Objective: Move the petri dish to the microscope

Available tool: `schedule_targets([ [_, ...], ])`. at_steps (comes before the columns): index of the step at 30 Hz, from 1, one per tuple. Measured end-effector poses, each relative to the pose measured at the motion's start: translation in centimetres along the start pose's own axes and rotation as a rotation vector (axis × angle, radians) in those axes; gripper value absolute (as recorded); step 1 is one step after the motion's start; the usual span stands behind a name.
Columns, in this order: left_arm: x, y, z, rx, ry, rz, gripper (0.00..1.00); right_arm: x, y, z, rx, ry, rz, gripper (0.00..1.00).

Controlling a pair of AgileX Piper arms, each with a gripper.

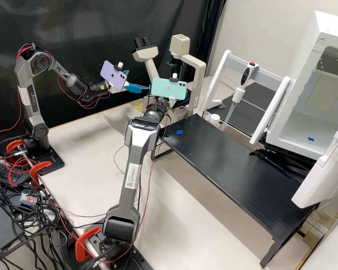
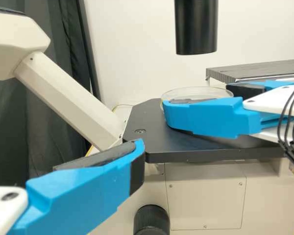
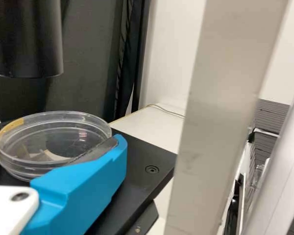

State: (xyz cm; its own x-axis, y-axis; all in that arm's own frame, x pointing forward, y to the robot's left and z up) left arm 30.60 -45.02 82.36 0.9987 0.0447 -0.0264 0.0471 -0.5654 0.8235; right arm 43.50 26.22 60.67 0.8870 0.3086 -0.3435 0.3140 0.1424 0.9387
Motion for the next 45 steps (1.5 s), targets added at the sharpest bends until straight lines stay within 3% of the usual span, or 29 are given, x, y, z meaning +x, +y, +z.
schedule_targets([
  [12,0.0,0.0,0.0,0.000,0.000,0.000,1.00,-0.1,-0.2,0.2,-0.002,0.008,-0.014,1.00],
  [19,0.0,0.0,0.0,0.000,0.000,0.000,1.00,-1.6,-0.3,0.1,0.037,0.021,-0.056,1.00],
  [21,0.0,0.0,0.0,0.000,0.000,0.000,1.00,-1.9,0.0,-0.1,0.033,0.026,-0.056,1.00],
  [32,0.0,0.0,0.0,0.000,0.000,0.000,1.00,-5.2,1.6,-1.3,-0.045,0.099,-0.052,1.00],
  [38,0.0,0.0,0.0,0.000,0.000,0.000,1.00,-8.4,3.3,-2.8,-0.123,0.209,0.006,1.00],
  [45,0.0,0.0,0.0,0.000,0.000,0.000,1.00,-13.5,5.4,-3.4,-0.169,0.336,0.120,1.00],
])
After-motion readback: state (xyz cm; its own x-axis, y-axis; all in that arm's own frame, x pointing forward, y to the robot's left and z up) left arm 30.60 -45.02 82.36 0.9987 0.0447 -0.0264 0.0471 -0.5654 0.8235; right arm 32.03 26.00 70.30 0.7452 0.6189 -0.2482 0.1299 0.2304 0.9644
